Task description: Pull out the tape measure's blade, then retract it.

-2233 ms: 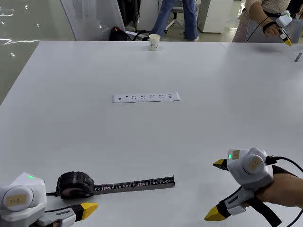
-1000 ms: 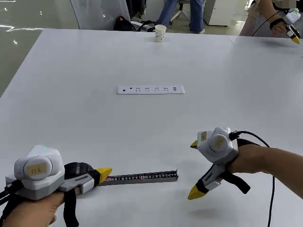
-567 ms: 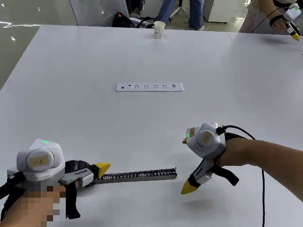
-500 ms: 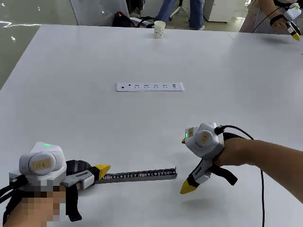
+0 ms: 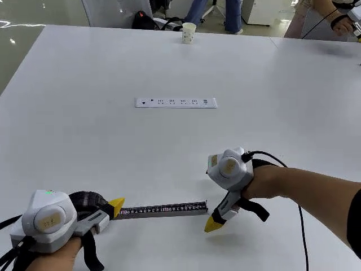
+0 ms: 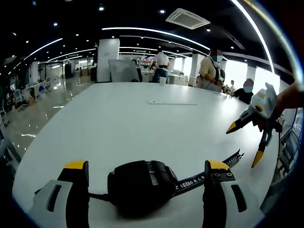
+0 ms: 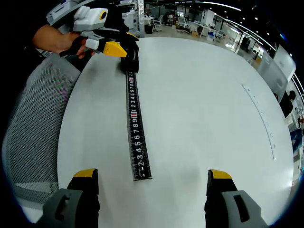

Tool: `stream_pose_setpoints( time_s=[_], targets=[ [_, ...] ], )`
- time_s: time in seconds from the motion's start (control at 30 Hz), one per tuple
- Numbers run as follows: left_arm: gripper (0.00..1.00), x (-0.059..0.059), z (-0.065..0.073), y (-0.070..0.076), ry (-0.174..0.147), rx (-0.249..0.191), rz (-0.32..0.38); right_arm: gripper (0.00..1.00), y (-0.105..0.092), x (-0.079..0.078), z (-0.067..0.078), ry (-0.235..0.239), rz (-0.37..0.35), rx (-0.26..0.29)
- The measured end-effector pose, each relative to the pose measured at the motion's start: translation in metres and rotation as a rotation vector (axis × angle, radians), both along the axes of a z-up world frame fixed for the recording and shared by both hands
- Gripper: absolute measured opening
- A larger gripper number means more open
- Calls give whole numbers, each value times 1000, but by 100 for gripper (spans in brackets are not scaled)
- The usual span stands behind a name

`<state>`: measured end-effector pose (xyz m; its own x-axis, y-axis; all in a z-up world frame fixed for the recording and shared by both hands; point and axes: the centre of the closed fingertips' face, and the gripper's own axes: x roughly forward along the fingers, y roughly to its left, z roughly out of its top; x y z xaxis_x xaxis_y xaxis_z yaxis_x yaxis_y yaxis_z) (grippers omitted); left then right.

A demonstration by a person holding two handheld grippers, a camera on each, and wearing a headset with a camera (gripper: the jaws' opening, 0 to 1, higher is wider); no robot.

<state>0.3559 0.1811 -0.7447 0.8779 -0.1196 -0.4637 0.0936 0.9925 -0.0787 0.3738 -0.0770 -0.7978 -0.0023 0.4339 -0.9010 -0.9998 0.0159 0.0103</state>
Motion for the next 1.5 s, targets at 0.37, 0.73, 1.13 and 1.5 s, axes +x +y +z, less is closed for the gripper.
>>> stream_pose_setpoints(
  time_s=[0.37,0.73,1.13,1.5],
  targets=[
    [99,0,-1,2,-8,-9,12,50,-1,-11,-2,41,66,-13],
    [99,-2,-3,9,-8,-11,33,32,-4,-14,-4,52,88,-42],
    [98,-3,-4,9,-7,-11,37,18,-1,-17,-6,44,128,-59],
    [96,-4,-6,8,-9,-17,40,12,-1,-14,-12,25,124,-85]
  ],
)
